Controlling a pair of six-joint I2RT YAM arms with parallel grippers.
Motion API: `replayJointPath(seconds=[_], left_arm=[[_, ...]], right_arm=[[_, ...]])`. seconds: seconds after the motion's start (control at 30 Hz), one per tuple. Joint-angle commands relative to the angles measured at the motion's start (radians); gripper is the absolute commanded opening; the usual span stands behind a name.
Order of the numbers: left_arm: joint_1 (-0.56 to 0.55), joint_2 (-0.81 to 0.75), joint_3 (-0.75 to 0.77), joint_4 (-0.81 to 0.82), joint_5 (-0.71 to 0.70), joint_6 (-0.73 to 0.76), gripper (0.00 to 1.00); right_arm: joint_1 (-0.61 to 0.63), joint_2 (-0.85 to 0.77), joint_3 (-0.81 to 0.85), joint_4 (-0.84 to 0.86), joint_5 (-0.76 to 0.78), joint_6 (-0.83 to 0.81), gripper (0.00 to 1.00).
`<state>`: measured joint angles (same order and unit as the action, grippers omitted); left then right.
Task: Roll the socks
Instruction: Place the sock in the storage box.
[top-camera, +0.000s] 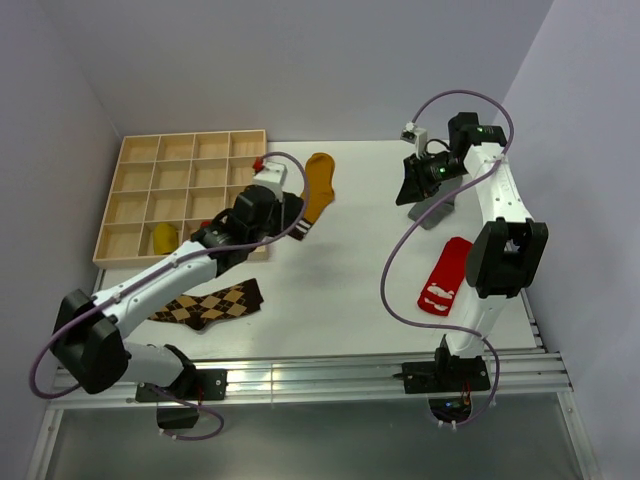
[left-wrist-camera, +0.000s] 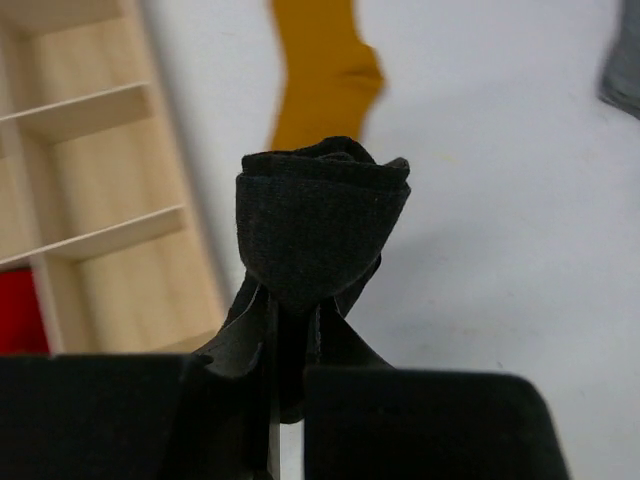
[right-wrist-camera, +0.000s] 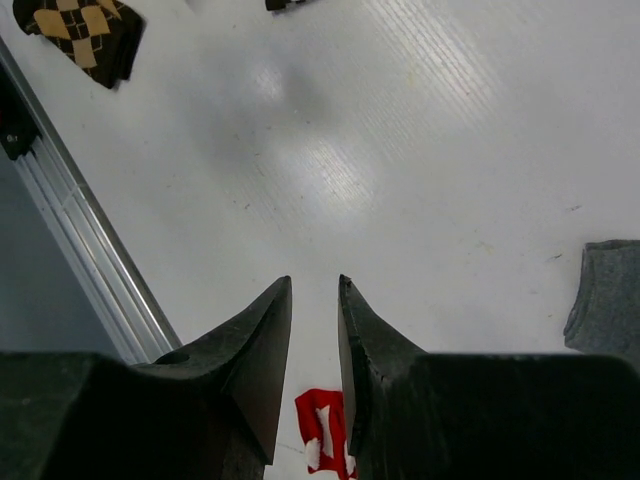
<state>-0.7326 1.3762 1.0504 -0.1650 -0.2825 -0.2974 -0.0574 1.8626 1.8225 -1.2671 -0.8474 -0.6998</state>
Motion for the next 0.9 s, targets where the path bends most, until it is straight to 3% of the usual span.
replayJointPath(seconds=[0.0, 0.03, 0.23, 0.47, 0.7, 0.87], left_arm=[[0.036, -0.083, 0.056, -0.128, -0.248, -0.055, 0.0], [0.039, -0.095, 0.068, -0.178, -0.344, -0.074, 0.0], [0.041, -0.121, 0.102, -0.316, -0.616, -0.146, 0.0], [0.042, 0.136, 0.191, -0.508, -0.757, -0.266, 0.0], [0.053, 0.306, 0.237, -0.587, -0.774, -0.327, 0.0], [0.061, 0.353, 0.211, -0.53, -0.706, -0.287, 0.0]], right_arm=[[-0.009, -0.042, 0.058, 0.003, -0.013, 0.006, 0.33], [-0.007, -0.04, 0.06, 0.003, -0.015, 0.006, 0.33], [-0.007, -0.034, 0.06, 0.008, -0.015, 0.014, 0.32], [-0.007, -0.055, 0.021, 0.026, -0.012, 0.013, 0.32], [-0.009, -0.08, -0.022, 0.023, 0.005, -0.015, 0.31], [-0.009, -0.086, -0.049, 0.025, 0.011, -0.033, 0.31]])
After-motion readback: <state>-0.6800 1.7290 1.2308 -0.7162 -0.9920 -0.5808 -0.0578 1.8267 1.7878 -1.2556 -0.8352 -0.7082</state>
